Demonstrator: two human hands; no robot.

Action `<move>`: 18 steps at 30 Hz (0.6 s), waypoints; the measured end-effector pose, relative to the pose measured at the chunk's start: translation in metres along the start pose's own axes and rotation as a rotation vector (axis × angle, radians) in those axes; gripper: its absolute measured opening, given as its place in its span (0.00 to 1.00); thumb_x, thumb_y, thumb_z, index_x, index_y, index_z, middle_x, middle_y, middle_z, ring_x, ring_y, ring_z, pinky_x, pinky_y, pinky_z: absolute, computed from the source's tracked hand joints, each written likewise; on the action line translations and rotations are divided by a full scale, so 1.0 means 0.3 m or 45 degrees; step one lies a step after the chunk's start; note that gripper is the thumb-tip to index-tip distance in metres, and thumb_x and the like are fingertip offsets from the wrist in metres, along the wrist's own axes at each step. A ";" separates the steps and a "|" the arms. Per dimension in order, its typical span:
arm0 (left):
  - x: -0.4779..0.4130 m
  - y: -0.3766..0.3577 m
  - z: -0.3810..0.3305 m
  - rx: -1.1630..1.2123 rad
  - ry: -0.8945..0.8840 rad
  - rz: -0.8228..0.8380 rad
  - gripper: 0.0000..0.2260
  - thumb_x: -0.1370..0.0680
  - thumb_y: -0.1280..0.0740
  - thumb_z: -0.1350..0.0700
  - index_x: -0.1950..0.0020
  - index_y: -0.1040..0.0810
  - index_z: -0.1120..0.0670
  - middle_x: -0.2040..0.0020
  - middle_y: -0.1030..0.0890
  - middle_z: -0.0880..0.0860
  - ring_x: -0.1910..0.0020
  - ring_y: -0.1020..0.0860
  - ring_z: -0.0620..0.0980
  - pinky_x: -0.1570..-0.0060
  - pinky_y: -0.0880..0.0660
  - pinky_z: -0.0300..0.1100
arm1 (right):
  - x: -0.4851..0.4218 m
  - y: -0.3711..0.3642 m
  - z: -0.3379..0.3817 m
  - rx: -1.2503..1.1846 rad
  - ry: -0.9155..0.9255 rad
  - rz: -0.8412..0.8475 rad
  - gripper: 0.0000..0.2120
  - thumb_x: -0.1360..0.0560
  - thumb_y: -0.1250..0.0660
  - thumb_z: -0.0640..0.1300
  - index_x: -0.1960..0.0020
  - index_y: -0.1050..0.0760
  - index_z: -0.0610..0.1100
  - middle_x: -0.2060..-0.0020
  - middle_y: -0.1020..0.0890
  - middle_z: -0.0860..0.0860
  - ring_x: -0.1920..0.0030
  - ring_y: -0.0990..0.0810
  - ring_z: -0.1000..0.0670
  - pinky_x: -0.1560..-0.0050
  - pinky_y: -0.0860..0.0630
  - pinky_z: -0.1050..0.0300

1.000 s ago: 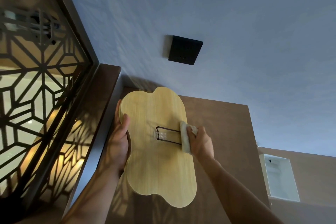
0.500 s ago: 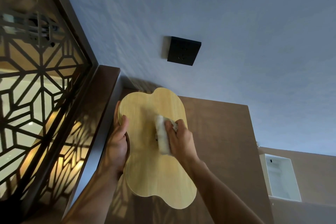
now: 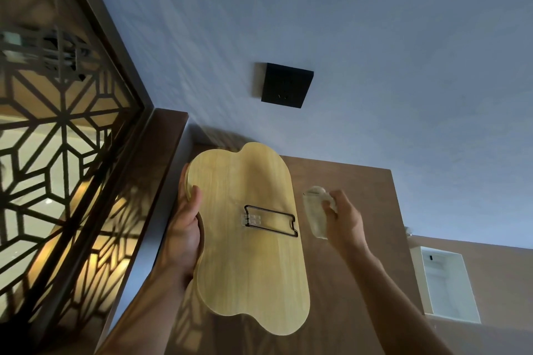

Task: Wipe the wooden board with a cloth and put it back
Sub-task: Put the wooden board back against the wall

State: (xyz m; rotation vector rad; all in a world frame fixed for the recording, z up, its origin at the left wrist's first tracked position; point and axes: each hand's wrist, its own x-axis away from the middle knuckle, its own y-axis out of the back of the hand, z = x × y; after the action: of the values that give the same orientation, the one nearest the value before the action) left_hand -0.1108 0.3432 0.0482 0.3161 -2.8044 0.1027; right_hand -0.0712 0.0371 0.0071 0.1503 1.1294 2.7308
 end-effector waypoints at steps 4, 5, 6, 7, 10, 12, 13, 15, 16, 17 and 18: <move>-0.003 -0.014 -0.037 0.107 -0.057 0.021 0.31 0.22 0.41 0.41 0.19 0.43 0.45 0.22 0.36 0.44 0.23 0.37 0.43 0.23 0.42 0.49 | 0.006 0.087 0.113 -0.463 -0.013 0.294 0.05 0.21 0.38 0.48 0.53 0.23 0.50 0.63 0.20 0.55 0.63 0.24 0.56 0.63 0.27 0.60; -0.004 -0.016 -0.044 0.131 -0.047 0.021 0.31 0.23 0.42 0.43 0.19 0.43 0.44 0.23 0.35 0.43 0.24 0.36 0.42 0.24 0.40 0.46 | 0.008 0.088 0.141 -0.501 -0.029 0.373 0.10 0.23 0.38 0.53 0.54 0.22 0.49 0.64 0.20 0.55 0.63 0.23 0.56 0.62 0.27 0.58; -0.004 -0.018 -0.050 0.121 -0.045 0.030 0.30 0.22 0.42 0.44 0.19 0.42 0.44 0.24 0.34 0.42 0.25 0.35 0.42 0.27 0.38 0.42 | 0.011 0.082 0.167 -0.478 -0.039 0.435 0.13 0.26 0.37 0.59 0.56 0.22 0.50 0.66 0.20 0.56 0.64 0.22 0.57 0.61 0.26 0.56; -0.005 -0.016 -0.047 0.071 -0.058 0.038 0.29 0.20 0.42 0.45 0.19 0.42 0.45 0.25 0.34 0.41 0.26 0.35 0.40 0.31 0.36 0.35 | 0.014 0.070 0.186 -0.388 -0.037 0.479 0.16 0.28 0.37 0.64 0.57 0.22 0.52 0.66 0.19 0.58 0.64 0.21 0.58 0.61 0.27 0.56; 0.000 -0.015 -0.030 -0.180 -0.046 -0.013 0.22 0.14 0.47 0.60 0.20 0.40 0.50 0.23 0.37 0.46 0.25 0.39 0.44 0.36 0.39 0.25 | 0.026 0.022 0.229 0.044 0.077 0.675 0.26 0.35 0.33 0.74 0.42 0.25 0.63 0.62 0.18 0.58 0.59 0.19 0.58 0.61 0.25 0.57; 0.002 -0.024 -0.048 -0.195 -0.063 -0.032 0.23 0.15 0.45 0.55 0.19 0.41 0.47 0.25 0.34 0.47 0.30 0.34 0.42 0.41 0.33 0.25 | 0.035 -0.011 0.248 0.316 0.260 0.797 0.35 0.34 0.32 0.73 0.31 0.35 0.65 0.63 0.19 0.59 0.59 0.19 0.57 0.57 0.20 0.55; 0.005 -0.038 -0.073 -0.144 -0.051 -0.026 0.25 0.17 0.43 0.48 0.20 0.43 0.44 0.28 0.32 0.44 0.35 0.30 0.39 0.48 0.29 0.25 | 0.038 -0.027 0.258 0.436 0.333 0.812 0.35 0.32 0.32 0.71 0.28 0.38 0.66 0.65 0.20 0.59 0.60 0.20 0.56 0.57 0.19 0.54; 0.005 -0.070 -0.116 -0.040 -0.059 -0.057 0.27 0.19 0.42 0.46 0.20 0.44 0.43 0.34 0.30 0.42 0.45 0.28 0.33 0.58 0.27 0.23 | 0.040 -0.048 0.280 0.569 0.423 0.785 0.31 0.29 0.34 0.67 0.29 0.38 0.66 0.65 0.21 0.59 0.62 0.20 0.54 0.59 0.18 0.53; 0.004 -0.085 -0.128 -0.007 -0.089 -0.066 0.27 0.18 0.41 0.51 0.20 0.45 0.45 0.33 0.30 0.44 0.45 0.27 0.33 0.58 0.27 0.22 | 0.040 -0.054 0.288 0.608 0.451 0.756 0.28 0.27 0.36 0.67 0.30 0.37 0.65 0.63 0.20 0.58 0.63 0.20 0.52 0.61 0.18 0.53; 0.006 -0.097 -0.135 0.026 -0.135 -0.061 0.26 0.17 0.41 0.58 0.20 0.45 0.48 0.29 0.32 0.47 0.42 0.27 0.36 0.52 0.26 0.24 | 0.039 -0.057 0.293 0.640 0.469 0.733 0.25 0.26 0.37 0.66 0.31 0.36 0.63 0.61 0.19 0.56 0.63 0.19 0.50 0.62 0.18 0.52; 0.010 -0.106 -0.140 0.065 -0.170 -0.052 0.28 0.18 0.41 0.64 0.20 0.45 0.50 0.26 0.34 0.51 0.36 0.28 0.42 0.44 0.26 0.30 | 0.038 -0.056 0.297 0.662 0.474 0.727 0.24 0.24 0.37 0.65 0.31 0.35 0.62 0.59 0.17 0.54 0.63 0.19 0.49 0.62 0.18 0.52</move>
State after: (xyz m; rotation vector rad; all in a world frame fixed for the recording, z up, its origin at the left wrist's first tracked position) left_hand -0.0936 0.3161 0.0901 0.4063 -2.9292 0.1487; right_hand -0.0657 0.1127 0.0583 0.0319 2.1897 2.9236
